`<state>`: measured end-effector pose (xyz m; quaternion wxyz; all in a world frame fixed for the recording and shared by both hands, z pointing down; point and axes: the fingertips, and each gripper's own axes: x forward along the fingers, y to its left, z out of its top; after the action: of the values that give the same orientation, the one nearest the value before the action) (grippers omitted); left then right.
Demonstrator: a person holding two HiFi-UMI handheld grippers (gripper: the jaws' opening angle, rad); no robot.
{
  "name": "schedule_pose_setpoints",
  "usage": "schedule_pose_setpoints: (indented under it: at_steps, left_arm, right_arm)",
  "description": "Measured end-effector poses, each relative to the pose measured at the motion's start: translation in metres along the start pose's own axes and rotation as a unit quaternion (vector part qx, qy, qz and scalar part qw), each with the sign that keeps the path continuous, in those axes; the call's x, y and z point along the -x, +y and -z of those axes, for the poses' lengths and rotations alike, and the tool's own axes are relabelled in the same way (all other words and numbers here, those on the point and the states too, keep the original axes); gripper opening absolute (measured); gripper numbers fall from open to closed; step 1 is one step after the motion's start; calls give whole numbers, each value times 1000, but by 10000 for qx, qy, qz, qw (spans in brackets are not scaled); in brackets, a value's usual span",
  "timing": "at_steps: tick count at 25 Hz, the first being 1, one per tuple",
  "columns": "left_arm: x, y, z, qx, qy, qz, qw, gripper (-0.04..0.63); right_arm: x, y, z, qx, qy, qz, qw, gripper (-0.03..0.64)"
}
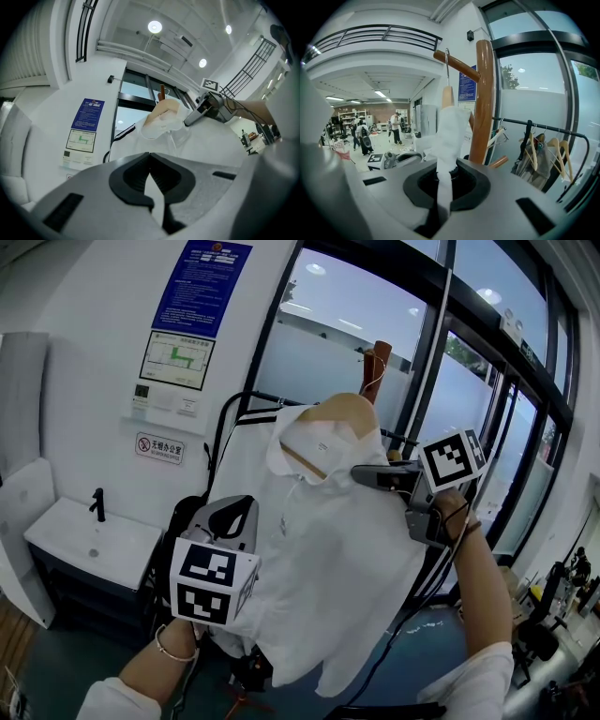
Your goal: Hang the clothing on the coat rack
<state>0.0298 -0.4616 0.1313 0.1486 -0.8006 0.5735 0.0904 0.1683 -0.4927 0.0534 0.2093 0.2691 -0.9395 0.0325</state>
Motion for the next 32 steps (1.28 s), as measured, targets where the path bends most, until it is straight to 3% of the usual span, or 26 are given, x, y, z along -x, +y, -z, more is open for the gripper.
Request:
schedule_pose_setpoints:
  at_steps: [27,32]
  left_arm:
    - [-1,-2,25,106,222,7,9997,8]
    - [-1,-3,27,97,233,27,9997,8]
  right_arm:
    - [-14,-15,21,-386,36,-302,9988,28]
    - [-17,-20,25,-429,41,-184,9989,29]
